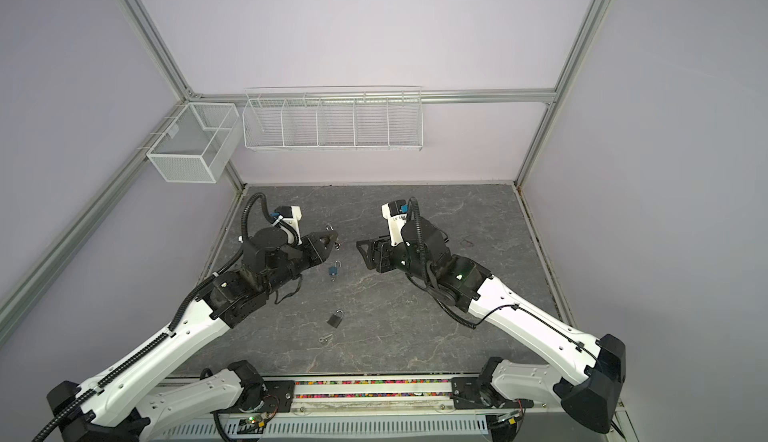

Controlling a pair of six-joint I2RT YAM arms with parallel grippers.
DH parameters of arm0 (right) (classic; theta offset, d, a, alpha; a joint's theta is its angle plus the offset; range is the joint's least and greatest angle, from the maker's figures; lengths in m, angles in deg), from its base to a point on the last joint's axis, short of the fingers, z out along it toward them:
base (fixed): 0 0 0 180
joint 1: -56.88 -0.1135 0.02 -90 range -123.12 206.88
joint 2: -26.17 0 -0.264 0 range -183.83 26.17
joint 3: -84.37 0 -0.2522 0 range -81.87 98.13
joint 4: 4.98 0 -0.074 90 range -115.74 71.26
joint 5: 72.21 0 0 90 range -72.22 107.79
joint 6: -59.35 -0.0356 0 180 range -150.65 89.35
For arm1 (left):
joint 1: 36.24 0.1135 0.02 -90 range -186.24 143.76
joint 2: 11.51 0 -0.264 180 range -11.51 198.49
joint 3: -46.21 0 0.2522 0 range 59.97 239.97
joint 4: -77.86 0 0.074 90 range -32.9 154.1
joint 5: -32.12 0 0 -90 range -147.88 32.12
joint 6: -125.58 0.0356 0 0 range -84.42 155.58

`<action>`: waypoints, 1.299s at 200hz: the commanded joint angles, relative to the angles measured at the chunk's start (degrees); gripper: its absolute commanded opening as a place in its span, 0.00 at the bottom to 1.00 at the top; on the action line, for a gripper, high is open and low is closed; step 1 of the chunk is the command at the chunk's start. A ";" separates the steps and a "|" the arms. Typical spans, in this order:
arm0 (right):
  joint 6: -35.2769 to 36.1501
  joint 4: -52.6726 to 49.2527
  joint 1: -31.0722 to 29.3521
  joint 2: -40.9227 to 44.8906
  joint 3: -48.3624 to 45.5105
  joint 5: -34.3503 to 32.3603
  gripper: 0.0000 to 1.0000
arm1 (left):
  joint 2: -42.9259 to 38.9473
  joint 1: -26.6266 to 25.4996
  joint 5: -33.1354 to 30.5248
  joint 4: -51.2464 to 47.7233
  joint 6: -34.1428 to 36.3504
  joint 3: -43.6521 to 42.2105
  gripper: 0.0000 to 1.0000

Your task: Unlock with the key

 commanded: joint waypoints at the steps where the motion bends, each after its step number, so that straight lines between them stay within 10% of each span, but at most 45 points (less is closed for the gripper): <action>1: 4.22 -11.51 0.37 0.27 4.48 -2.80 0.77 | -0.76 -0.37 0.08 5.07 13.40 -3.80 0.00; 99: 3.11 -29.42 0.21 -11.67 19.08 -0.30 0.84 | -1.73 -11.65 -6.90 33.46 35.59 -21.70 0.00; 260: 1.89 -41.41 -1.82 -26.89 33.66 -13.51 0.86 | 1.97 -15.84 -13.31 37.54 39.36 -23.17 0.00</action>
